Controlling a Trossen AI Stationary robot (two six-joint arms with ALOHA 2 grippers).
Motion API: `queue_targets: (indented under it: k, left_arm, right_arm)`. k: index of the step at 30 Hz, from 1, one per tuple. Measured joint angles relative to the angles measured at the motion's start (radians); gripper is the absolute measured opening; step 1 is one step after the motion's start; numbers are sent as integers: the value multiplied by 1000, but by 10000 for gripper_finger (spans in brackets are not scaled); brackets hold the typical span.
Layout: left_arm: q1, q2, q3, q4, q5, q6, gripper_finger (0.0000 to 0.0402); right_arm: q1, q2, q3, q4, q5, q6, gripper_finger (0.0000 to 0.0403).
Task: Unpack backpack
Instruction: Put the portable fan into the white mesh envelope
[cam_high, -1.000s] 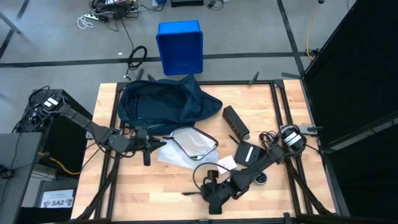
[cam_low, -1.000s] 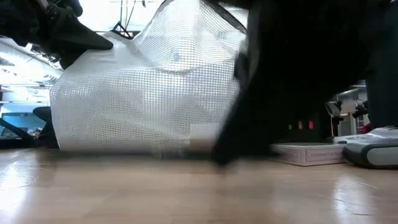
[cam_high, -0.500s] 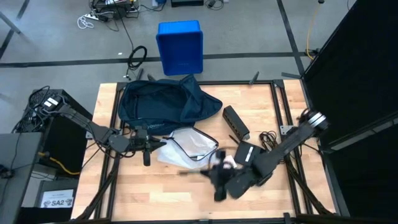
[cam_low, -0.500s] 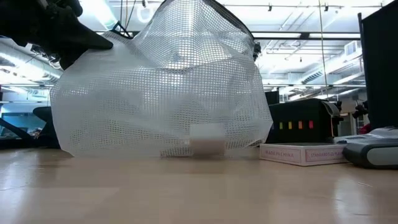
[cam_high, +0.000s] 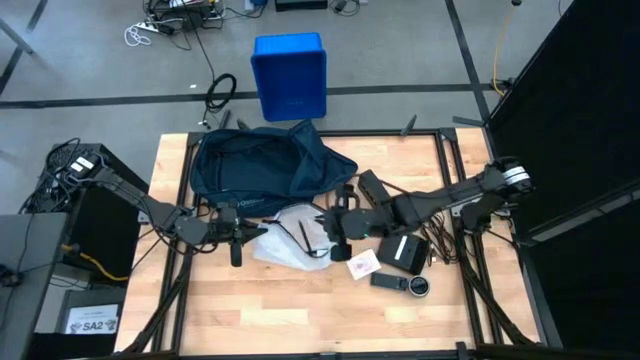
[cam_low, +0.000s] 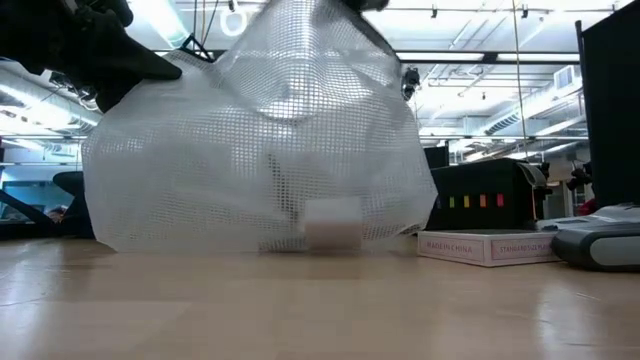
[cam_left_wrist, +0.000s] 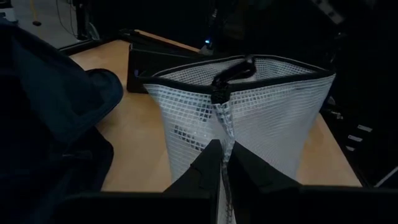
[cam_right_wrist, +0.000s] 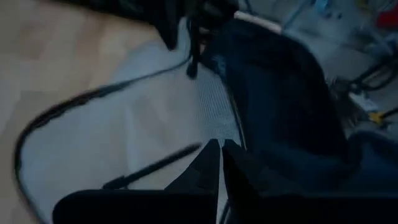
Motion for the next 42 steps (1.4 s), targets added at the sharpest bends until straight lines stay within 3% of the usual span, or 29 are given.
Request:
queue_targets:
  k: [6,12,17,23,26,34,42]
  left_arm:
    - [0,0,0,-1,0,0,0]
    - [0,0,0,0,0,0,0]
    - [0,0,0,1,0,0,0]
    - [0,0,0,0,0,0,0]
    - [0,0,0,1,0,0,0]
    - [0,0,0,1,0,0,0]
    - [0,0,0,-1,0,0,0]
  right_arm:
    - [47,-7,0,-5,-15,-49,1]
    - [167,-131,1,-19,178,-108,0]
    - [258,-234,2,-200,180,93,6]
    - [301,-230,0,-669,47,547,52]
    - [330,-206,-22,-790,-40,713,94]
    - [417,-191,-183,-770,-304,1102,217]
    - [506,-192,-380,-557,-359,1265,246]
